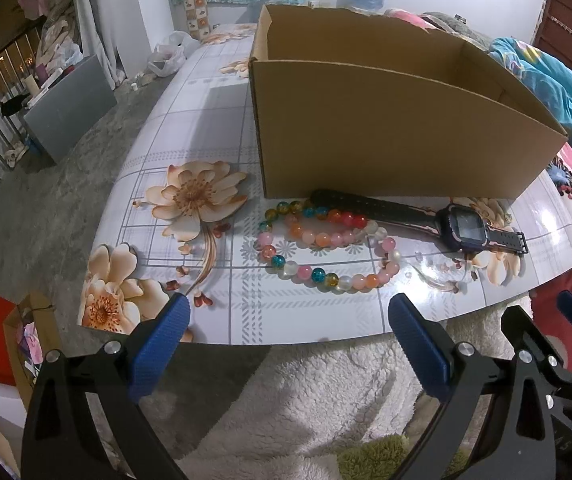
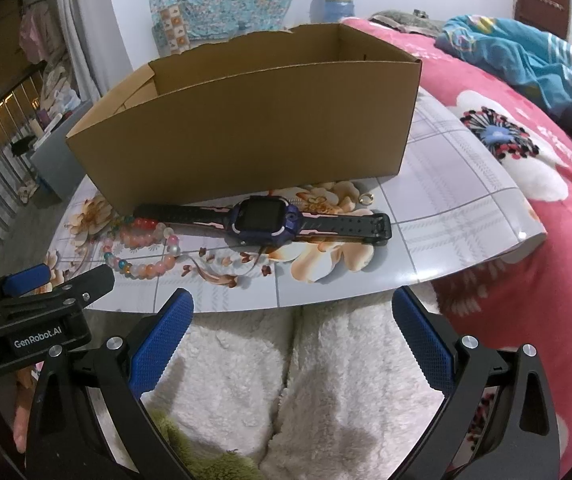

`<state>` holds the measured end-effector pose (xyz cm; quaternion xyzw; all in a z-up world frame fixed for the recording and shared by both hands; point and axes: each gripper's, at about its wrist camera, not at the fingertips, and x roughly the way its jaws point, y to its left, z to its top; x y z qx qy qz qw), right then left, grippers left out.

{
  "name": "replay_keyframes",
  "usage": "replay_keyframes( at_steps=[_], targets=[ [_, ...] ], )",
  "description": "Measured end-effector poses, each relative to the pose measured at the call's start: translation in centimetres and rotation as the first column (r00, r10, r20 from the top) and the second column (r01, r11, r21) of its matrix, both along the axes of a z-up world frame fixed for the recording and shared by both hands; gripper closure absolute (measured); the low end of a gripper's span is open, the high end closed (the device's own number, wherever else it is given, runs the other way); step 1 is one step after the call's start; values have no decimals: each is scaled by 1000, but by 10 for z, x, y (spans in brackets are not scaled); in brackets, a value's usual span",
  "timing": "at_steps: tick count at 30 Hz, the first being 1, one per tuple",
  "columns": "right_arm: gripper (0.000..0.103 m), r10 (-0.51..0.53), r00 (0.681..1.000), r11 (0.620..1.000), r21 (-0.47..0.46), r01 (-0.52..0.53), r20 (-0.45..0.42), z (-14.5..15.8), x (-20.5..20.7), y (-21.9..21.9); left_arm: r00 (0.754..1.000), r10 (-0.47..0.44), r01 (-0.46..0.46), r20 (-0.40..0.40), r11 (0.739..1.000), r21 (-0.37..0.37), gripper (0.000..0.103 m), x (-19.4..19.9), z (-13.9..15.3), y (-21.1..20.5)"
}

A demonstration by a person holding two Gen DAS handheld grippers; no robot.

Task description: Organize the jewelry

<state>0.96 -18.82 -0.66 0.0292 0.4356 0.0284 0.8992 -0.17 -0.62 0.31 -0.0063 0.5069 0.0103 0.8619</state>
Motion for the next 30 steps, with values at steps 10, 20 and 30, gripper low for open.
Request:
replay_keyframes(
  at_steps=[10,20,30],
  targets=[
    [7,-1,1000,1000,5,1,2,4,0,-2,1000,-1,1,1,1000,2,6,-1,0,0],
    [7,-4,1000,1000,4,4,6,4,1,-2,1000,-3,3,4,1000,5,6,-1,1,-1],
    [7,-5,1000,1000,1,5,10,5,1,-1,1000,-4,4,4,1000,5,6,-1,2,-1]
  ],
)
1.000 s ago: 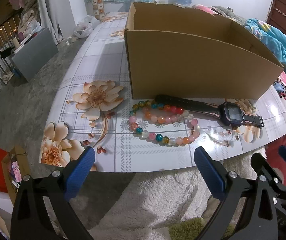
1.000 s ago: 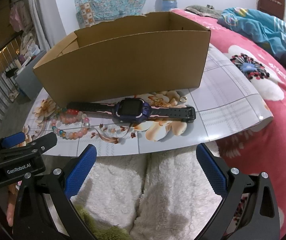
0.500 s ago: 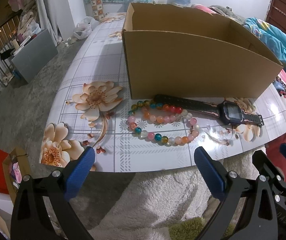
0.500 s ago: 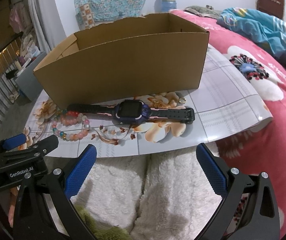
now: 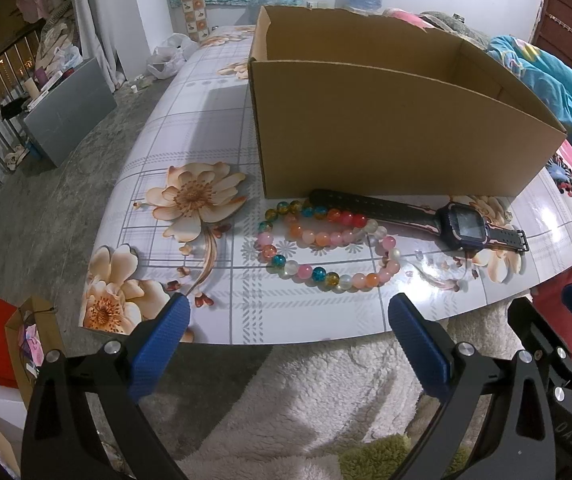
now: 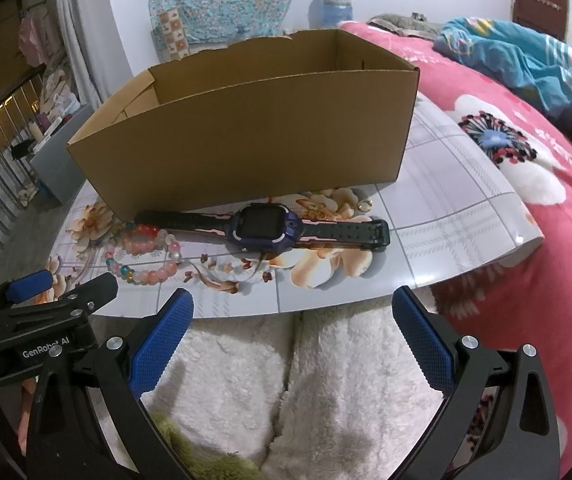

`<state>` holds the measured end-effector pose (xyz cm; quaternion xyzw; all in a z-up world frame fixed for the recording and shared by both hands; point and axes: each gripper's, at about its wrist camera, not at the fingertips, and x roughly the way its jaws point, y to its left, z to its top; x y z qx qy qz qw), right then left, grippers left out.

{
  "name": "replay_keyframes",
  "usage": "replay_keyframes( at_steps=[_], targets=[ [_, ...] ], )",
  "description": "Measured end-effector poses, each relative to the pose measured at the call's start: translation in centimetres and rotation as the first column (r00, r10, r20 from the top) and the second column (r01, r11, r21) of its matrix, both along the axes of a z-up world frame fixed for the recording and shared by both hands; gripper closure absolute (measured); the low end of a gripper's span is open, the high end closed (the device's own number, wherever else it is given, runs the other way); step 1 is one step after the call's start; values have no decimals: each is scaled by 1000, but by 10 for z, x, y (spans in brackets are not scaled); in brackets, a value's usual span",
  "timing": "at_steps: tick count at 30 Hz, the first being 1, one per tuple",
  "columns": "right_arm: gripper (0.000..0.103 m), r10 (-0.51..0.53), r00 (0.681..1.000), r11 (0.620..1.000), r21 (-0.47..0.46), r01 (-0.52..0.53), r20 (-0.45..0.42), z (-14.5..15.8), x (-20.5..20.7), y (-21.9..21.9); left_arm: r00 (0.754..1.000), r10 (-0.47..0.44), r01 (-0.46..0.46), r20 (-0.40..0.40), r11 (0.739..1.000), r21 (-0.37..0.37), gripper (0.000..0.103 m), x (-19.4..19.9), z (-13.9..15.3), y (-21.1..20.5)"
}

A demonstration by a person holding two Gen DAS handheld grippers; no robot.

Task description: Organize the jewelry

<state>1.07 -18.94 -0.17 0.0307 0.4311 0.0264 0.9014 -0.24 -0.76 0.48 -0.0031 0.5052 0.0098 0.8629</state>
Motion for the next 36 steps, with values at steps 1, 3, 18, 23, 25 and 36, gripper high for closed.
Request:
replay_keyframes(
  at_steps=[1,3,18,23,25,36],
  targets=[
    [7,0,1000,1000,-1,0,0,0,0,0,1000,0,0,1,1000,0,6,0,0,0],
    [7,-1,1000,1000,-2,1,3,1,0,1,1000,0,0,2,1000,-1,6,0,0,0],
    [7,-3,1000,1000,-4,3,11,2,0,3,1000,-1,1,1,1000,1,6,-1,0,0],
    [7,-2,1000,1000,-4,2,10,2,0,3,1000,-2,2,1,1000,1,6,-1,-1,1],
    [7,-3,1000,1000,-5,3,11,2,0,3,1000,-2,2,2,1000,2,6,-1,-1,1],
    [7,-4,1000,1000,-6,4,14,3,2,3,1000,4,-4,-1,1000,0,6,-1,0,6]
  ],
)
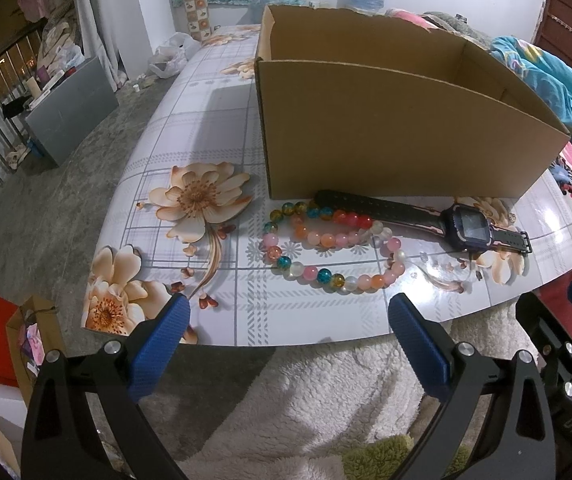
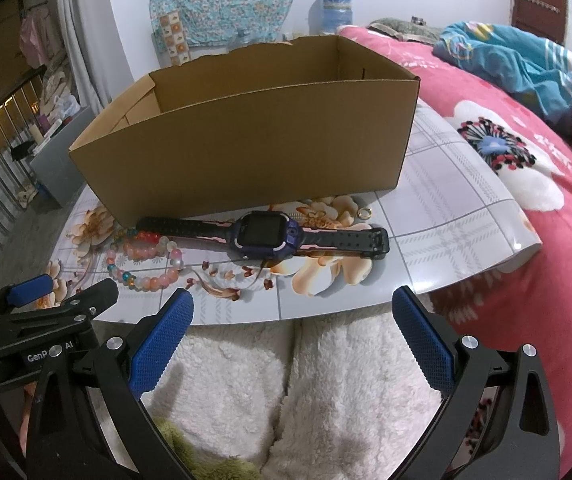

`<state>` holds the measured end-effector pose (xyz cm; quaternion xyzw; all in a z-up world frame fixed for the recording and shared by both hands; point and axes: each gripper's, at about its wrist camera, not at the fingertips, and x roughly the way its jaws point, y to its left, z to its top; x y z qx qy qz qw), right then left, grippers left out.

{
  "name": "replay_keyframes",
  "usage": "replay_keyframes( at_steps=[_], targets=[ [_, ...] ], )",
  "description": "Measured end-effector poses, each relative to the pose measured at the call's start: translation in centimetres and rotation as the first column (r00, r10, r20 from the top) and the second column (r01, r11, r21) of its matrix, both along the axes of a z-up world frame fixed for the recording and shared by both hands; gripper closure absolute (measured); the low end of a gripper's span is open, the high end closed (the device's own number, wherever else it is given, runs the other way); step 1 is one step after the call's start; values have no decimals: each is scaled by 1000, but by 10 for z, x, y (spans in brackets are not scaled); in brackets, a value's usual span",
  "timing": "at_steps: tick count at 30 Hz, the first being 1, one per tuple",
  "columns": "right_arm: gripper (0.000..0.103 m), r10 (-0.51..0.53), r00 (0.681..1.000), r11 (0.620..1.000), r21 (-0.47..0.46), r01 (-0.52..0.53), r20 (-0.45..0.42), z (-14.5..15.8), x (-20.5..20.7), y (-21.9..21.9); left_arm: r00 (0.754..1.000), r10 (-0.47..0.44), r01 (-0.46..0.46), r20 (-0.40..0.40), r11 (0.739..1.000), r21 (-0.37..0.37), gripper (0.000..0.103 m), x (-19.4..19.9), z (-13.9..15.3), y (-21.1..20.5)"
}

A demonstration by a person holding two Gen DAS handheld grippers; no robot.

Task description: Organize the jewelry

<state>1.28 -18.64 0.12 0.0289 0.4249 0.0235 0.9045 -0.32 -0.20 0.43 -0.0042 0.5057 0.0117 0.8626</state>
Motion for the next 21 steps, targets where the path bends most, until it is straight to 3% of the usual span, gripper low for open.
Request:
replay_keyframes(
  at_steps=[9,15,20,21],
  targets=[
    [7,-5,1000,1000,6,5,16,1,-2,-1,999,9,-8,31,1000,-25,6,3,2,14],
    [9,36,998,999,28,-38,43,3,-2,7,993,-74,82,96,993,-89,6,10,5,32],
    [14,100,994,994,40,-102,48,0,5,23,971,-150,191,186,955,-228,6,16,1,53],
    [16,122,991,991,44,-124,48,-1,8,29,960,-172,233,221,928,-290,6,17,0,60]
  ],
)
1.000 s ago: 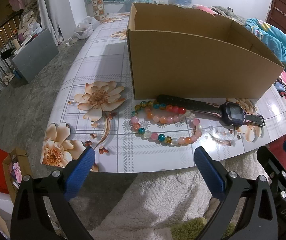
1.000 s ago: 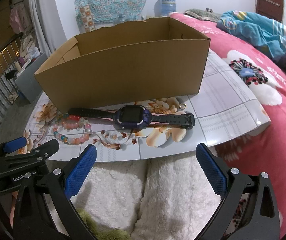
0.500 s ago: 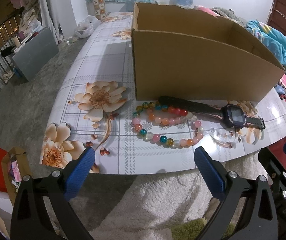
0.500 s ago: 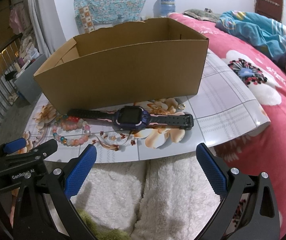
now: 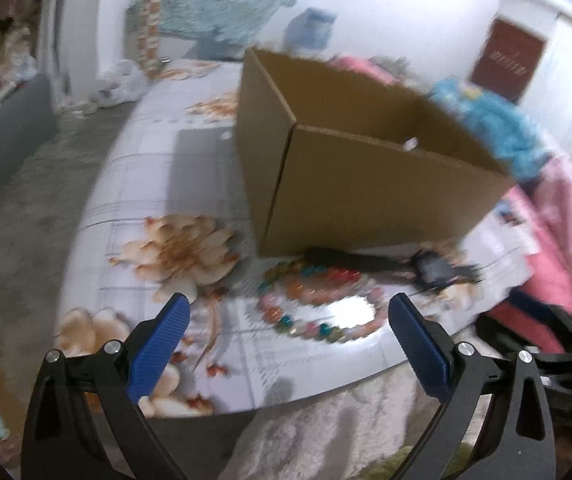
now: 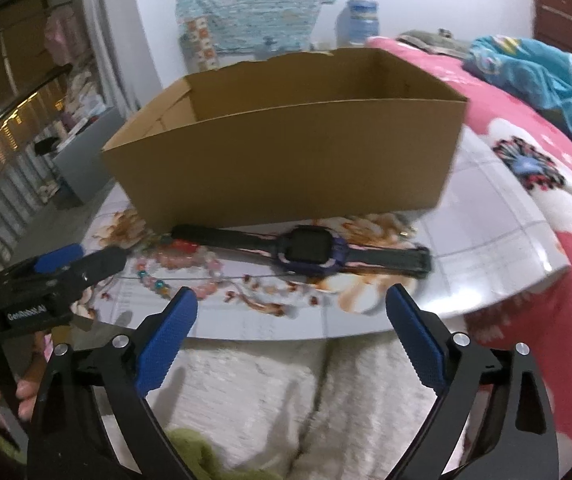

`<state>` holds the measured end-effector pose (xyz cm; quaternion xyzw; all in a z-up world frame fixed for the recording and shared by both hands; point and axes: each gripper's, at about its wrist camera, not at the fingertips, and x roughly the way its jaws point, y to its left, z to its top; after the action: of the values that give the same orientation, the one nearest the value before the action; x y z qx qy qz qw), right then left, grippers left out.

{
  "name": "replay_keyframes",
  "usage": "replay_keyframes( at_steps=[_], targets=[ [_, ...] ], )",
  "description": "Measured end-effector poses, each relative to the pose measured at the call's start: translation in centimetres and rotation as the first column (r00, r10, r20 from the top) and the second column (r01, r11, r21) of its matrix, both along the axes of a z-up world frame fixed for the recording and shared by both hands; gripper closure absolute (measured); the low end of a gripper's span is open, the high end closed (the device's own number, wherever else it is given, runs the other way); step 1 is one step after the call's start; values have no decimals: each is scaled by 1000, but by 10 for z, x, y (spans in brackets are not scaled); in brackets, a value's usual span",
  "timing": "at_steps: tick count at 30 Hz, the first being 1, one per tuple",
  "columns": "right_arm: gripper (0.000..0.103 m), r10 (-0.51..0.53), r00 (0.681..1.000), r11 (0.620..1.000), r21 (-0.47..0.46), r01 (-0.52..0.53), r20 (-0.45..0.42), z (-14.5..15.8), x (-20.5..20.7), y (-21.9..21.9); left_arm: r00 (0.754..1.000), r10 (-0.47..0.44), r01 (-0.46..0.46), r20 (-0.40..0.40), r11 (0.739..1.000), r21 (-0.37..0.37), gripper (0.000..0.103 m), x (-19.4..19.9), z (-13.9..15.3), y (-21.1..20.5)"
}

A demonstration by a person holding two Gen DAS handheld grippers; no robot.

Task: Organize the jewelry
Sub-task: 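Grasp the multicolored bead bracelet with the right tool while the left tool approaches it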

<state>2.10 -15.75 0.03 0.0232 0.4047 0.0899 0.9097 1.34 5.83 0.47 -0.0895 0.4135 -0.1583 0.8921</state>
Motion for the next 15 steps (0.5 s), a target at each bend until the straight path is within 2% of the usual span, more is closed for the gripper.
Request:
replay_keyframes(
  at_steps=[2,6,11,15],
  targets=[
    [19,29,1000,1000,5,-29,-4,-2,4,8,998,-35,38,43,997,-60,6,-1,3,6],
    [29,80,997,996,28,-80,-17,-5,13,21,991,-91,96,100,994,-47,6,5,7,9],
    [42,122,992,992,39,-120,-42,-11,24,36,989,-132,134,68,991,-18,6,16,1,5],
    [54,133,989,991,41,-131,-69,-17,34,41,986,-162,160,41,986,49,6,20,-10,1]
  ],
)
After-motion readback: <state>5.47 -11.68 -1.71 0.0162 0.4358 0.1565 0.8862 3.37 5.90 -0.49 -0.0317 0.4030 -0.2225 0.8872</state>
